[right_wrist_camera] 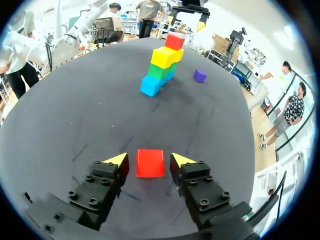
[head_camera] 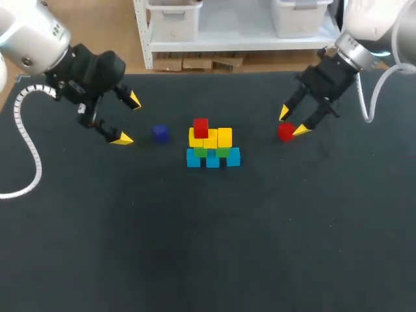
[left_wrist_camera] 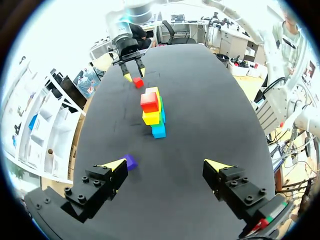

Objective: Place the blue cubes, place green cubes on the blue cubes, place the yellow cubes on the green cubes, then place the red cubes on the yellow cubes, and place purple cube on the red cubes.

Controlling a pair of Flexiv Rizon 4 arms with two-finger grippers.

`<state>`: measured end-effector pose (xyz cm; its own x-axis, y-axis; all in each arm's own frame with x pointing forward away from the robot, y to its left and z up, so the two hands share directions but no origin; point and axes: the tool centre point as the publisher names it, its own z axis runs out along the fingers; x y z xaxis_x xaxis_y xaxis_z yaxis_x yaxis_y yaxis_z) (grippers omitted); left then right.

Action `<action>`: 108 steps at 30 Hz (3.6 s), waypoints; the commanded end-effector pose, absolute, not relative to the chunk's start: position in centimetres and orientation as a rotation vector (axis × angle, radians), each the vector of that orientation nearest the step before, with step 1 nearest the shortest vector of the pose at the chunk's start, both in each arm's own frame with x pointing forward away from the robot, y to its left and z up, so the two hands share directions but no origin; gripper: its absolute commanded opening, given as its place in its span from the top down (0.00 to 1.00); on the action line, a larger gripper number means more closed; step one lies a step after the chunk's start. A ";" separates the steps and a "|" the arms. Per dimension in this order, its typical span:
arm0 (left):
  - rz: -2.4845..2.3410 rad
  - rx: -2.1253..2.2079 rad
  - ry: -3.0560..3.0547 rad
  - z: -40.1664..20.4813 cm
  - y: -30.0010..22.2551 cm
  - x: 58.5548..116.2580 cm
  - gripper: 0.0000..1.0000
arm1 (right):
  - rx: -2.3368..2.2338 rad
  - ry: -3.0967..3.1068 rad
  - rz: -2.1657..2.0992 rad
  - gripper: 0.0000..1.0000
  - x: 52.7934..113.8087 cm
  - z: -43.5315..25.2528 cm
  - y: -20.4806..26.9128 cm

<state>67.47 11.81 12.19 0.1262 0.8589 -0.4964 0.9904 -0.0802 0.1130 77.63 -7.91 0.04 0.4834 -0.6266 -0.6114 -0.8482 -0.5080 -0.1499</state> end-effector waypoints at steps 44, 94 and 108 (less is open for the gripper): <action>-0.424 1.992 1.777 12.1 12.0 67.4 0.00 | -2.333 1.237 0.698 1.00 78.2 -0.4 -8.4; -0.424 1.992 1.777 12.1 12.0 67.4 0.00 | -1.516 1.944 0.334 1.00 68.8 10.3 3.8; -0.424 1.992 1.777 12.1 12.0 67.4 0.00 | -1.596 1.903 0.363 1.00 69.1 10.0 6.3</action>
